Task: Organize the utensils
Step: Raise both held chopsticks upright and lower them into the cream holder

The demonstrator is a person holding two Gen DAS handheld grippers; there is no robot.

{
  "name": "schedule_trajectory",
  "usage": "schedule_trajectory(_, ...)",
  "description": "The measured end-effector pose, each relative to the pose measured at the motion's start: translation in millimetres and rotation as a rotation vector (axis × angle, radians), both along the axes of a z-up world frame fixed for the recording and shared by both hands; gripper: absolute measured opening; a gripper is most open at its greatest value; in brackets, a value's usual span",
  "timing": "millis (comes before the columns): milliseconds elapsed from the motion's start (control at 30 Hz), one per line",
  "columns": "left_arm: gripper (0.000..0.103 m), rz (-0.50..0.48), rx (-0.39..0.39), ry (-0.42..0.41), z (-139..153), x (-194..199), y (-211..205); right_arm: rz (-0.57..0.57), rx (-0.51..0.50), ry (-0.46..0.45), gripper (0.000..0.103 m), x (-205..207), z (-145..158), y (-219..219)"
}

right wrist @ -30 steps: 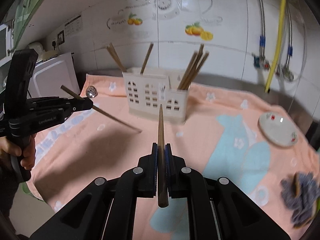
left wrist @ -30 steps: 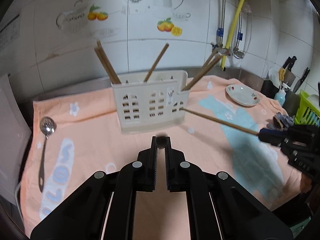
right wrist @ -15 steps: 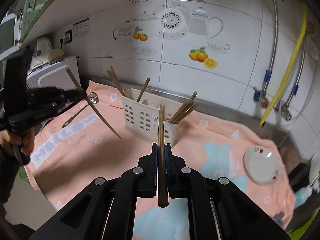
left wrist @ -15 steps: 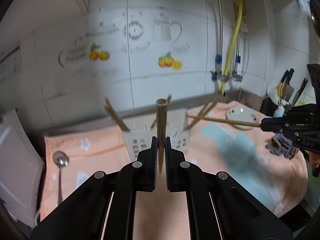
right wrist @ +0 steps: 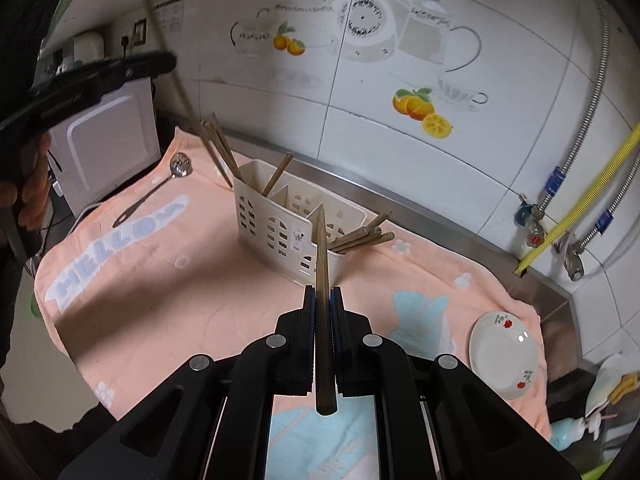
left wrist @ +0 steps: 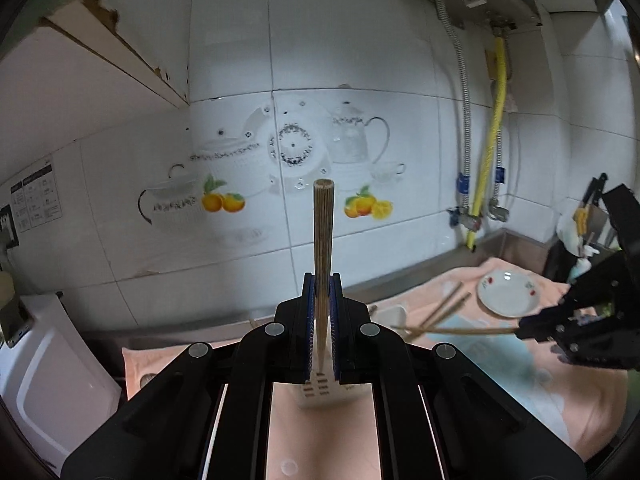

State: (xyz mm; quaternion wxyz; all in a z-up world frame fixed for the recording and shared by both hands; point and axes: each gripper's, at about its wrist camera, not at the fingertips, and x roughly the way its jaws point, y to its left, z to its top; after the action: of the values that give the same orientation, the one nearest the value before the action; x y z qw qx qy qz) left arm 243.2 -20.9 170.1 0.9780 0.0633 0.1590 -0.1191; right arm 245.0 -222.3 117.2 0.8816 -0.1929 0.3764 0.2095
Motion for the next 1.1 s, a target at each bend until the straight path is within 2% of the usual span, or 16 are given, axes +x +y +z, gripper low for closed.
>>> schedule_trajectory(333, 0.006, 0.025, -0.029, 0.042, -8.6, 55.1, 2.4, 0.036, -0.109, 0.086, 0.007, 28.4, -10.8, 8.5)
schedule_trajectory(700, 0.006, 0.031, -0.049, 0.123, -36.6, 89.2, 9.0, 0.063, -0.153, 0.197, 0.007, 65.9, -14.9, 20.9)
schedule_trajectory(1067, 0.008, 0.030, -0.061, 0.165, -51.9, 99.2, 11.5, 0.048, -0.100, 0.317, 0.007, 101.1, -16.4, 30.5)
schedule_trajectory(1100, 0.011, 0.029, -0.060, 0.165, -52.6, 99.3, 11.3, 0.047, -0.098, 0.322, 0.007, 103.3, -16.4, 31.1)
